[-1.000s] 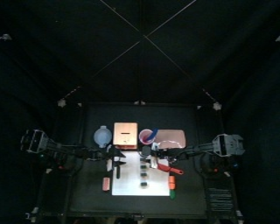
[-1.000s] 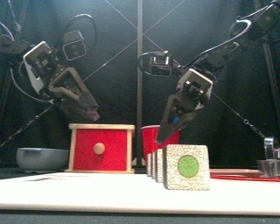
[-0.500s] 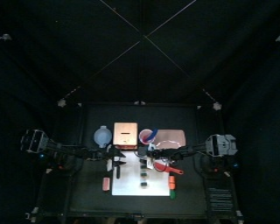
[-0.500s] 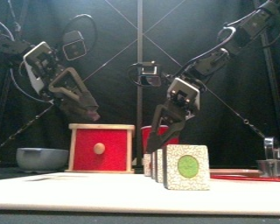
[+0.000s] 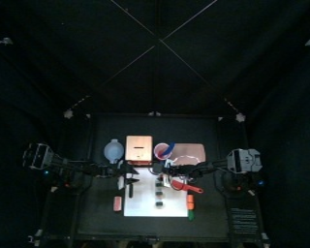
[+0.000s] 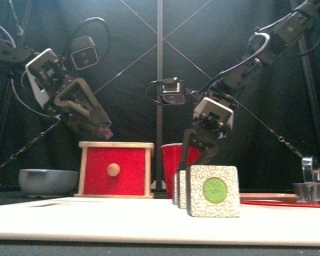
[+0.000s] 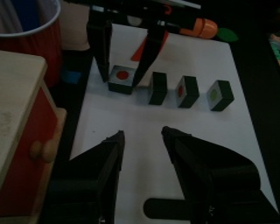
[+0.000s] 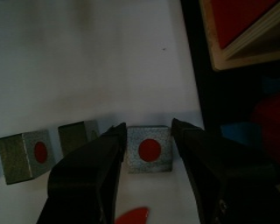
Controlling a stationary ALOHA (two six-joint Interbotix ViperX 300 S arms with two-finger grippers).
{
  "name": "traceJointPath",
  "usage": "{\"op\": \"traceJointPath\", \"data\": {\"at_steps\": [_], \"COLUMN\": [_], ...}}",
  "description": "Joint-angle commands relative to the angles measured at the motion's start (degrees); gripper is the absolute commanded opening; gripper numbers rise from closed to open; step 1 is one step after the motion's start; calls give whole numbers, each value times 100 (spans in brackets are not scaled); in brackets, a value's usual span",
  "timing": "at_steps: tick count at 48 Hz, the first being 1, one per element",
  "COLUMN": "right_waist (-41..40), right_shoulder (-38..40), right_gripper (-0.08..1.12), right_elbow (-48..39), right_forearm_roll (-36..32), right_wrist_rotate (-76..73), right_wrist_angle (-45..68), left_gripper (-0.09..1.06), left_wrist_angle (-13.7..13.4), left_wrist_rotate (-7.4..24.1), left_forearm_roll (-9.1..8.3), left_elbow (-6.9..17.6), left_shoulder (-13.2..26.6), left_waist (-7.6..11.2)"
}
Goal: Place sushi on board then cut the sushi with the knife then place the pieces on the plate
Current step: Place the 4 sushi pieces on the plate
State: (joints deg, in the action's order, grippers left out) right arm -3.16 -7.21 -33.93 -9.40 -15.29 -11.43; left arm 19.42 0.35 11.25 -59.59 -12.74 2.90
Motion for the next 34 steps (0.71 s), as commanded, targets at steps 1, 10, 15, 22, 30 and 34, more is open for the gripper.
{"op": "traceJointPath", "data": {"at_steps": [1, 10, 15, 22, 30, 34], "right_waist": [-26, -26, 0, 0, 18, 18], "right_shoulder": [334, 378, 378, 378, 360, 334], "right_gripper": [81, 81, 82, 83, 83, 83], "right_elbow": [0, -70, -70, -88, -114, -114], "right_forearm_roll": [70, 246, 281, 396, 413, 404], "right_wrist_rotate": [9, 18, 18, 18, 9, 0], "right_wrist_angle": [-114, -132, -123, -123, -114, -114], "left_gripper": [78, 78, 78, 78, 78, 78], "left_wrist_angle": [18, 35, 35, 35, 35, 18], "left_wrist_rotate": [0, 0, 0, 0, 0, 0], "left_forearm_roll": [9, 9, 9, 9, 9, 9], "left_elbow": [62, 62, 62, 62, 62, 53], "left_shoulder": [-35, -9, 9, 18, 18, 18], "left_waist": [-18, -26, -26, -26, -26, -26]}}
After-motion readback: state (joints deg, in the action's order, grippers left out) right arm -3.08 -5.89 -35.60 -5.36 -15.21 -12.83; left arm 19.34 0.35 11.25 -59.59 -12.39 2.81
